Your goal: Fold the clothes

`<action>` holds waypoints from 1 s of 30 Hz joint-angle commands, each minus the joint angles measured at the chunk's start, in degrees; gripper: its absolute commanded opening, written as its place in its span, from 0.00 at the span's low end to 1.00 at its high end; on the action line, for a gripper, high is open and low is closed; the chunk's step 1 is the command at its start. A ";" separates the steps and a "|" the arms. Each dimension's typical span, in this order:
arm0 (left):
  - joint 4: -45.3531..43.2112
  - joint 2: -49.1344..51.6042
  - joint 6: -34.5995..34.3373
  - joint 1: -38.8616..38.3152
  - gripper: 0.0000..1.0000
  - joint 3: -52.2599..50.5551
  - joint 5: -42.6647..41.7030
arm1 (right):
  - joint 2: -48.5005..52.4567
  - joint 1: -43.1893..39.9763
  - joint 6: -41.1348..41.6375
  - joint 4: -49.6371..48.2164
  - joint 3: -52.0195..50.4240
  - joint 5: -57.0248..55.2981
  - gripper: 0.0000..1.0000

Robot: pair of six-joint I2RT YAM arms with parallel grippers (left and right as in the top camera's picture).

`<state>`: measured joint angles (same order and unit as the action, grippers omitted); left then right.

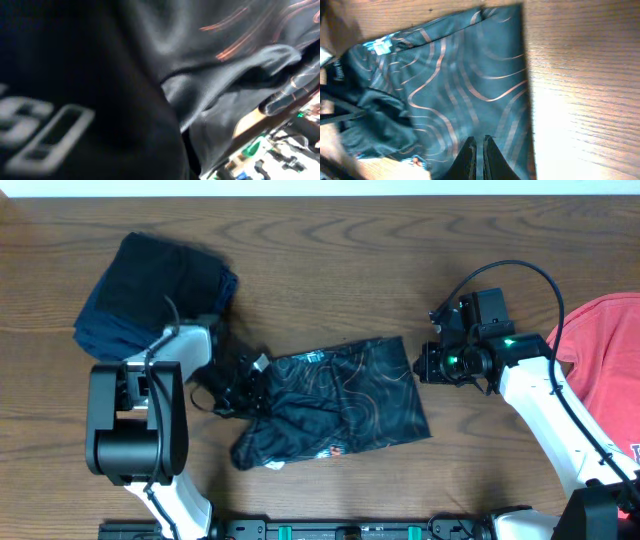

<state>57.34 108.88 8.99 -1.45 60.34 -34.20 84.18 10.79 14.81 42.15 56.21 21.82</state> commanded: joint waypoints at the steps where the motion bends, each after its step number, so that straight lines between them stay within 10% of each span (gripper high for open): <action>1: 4.90 -3.78 -1.22 0.13 0.06 6.29 9.42 | 0.15 -1.29 -0.72 -0.11 0.26 -1.51 0.06; 13: 19.19 -8.81 -5.99 -4.61 0.06 22.64 10.27 | 0.15 -4.15 -0.74 -0.17 0.26 -1.51 0.06; 30: 2.01 -2.40 -28.48 -33.07 0.15 20.61 14.21 | 0.15 -4.50 -0.74 -0.13 0.26 -1.77 0.07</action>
<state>59.59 104.16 -15.20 -32.82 81.84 -21.54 84.18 7.09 14.81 42.17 56.21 20.51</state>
